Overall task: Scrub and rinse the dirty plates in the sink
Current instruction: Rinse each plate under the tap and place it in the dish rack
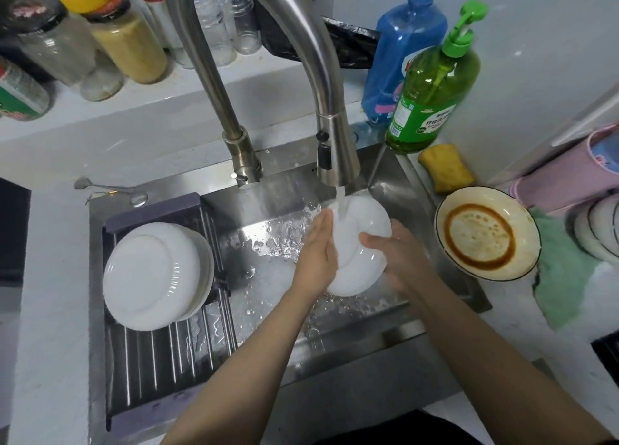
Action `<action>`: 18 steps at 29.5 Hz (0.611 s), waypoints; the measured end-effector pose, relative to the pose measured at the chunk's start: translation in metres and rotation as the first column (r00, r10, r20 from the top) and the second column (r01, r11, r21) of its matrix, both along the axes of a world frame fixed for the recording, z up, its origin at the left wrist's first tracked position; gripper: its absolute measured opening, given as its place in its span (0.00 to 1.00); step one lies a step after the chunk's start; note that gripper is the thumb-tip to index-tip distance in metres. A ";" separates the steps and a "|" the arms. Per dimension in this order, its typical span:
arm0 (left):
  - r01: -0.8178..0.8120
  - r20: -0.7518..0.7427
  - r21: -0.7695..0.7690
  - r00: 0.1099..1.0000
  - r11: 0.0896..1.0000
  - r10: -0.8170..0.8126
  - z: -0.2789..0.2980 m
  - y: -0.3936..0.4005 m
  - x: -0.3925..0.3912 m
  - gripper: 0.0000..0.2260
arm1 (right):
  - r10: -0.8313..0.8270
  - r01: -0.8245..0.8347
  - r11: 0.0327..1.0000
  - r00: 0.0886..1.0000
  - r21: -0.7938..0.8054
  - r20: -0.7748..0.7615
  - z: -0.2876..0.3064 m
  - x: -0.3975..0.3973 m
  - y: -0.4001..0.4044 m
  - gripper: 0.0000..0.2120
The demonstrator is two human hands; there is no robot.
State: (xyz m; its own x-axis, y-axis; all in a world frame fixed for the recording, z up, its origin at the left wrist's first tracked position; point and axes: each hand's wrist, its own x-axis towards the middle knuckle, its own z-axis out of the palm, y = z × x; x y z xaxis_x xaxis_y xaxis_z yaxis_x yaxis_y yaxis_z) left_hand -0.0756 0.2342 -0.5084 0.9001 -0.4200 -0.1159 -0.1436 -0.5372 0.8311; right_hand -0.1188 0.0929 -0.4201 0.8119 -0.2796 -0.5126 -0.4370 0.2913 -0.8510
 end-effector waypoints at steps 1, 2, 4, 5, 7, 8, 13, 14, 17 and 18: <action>-0.018 -0.004 -0.023 1.000 1.000 0.018 0.001 -0.001 0.001 0.23 | 0.028 -0.028 1.000 1.000 0.001 -0.010 0.003 0.000 -0.002 0.14; -0.049 -0.030 -0.049 0.998 0.998 0.048 0.002 -0.002 0.004 0.23 | 0.069 -0.069 0.998 0.998 0.007 -0.014 0.002 0.003 -0.004 0.13; -0.089 -0.116 -0.056 0.990 0.994 0.082 0.007 -0.004 0.012 0.21 | 0.154 -0.156 0.986 0.988 -0.053 -0.031 0.002 0.005 -0.003 0.11; -0.080 -0.153 -0.029 0.985 0.996 0.075 0.010 -0.002 0.016 0.19 | 0.193 -0.197 0.973 0.980 -0.118 -0.047 -0.001 0.006 -0.001 0.11; -0.040 -0.215 0.052 0.975 0.998 0.050 0.017 -0.002 0.020 0.19 | 0.243 -0.260 0.928 0.965 -0.266 -0.097 -0.008 0.004 0.000 0.16; -0.046 -0.219 0.090 0.974 0.995 0.065 0.017 -0.001 0.021 0.19 | 0.256 -0.280 0.907 0.960 -0.314 -0.116 -0.011 0.003 0.001 0.18; -0.320 -0.537 -0.060 0.809 0.946 0.239 0.026 -0.003 0.024 0.21 | 0.349 -0.356 0.722 0.928 -0.593 -0.132 -0.023 0.002 0.013 0.18; -0.457 -0.691 -0.126 0.678 0.880 0.253 0.033 -0.002 0.027 0.22 | 0.384 -0.382 0.648 0.911 -0.660 -0.151 -0.024 0.003 0.018 0.18; -0.685 -0.925 -0.160 0.356 0.710 0.135 0.045 0.000 0.039 0.20 | 0.545 -0.412 0.293 0.813 -0.863 -0.203 -0.027 -0.010 0.028 0.12; -0.695 -0.945 -0.149 0.310 0.703 0.106 0.046 0.001 0.041 0.17 | 0.600 -0.374 0.168 0.773 -0.912 -0.206 -0.029 -0.014 0.029 0.10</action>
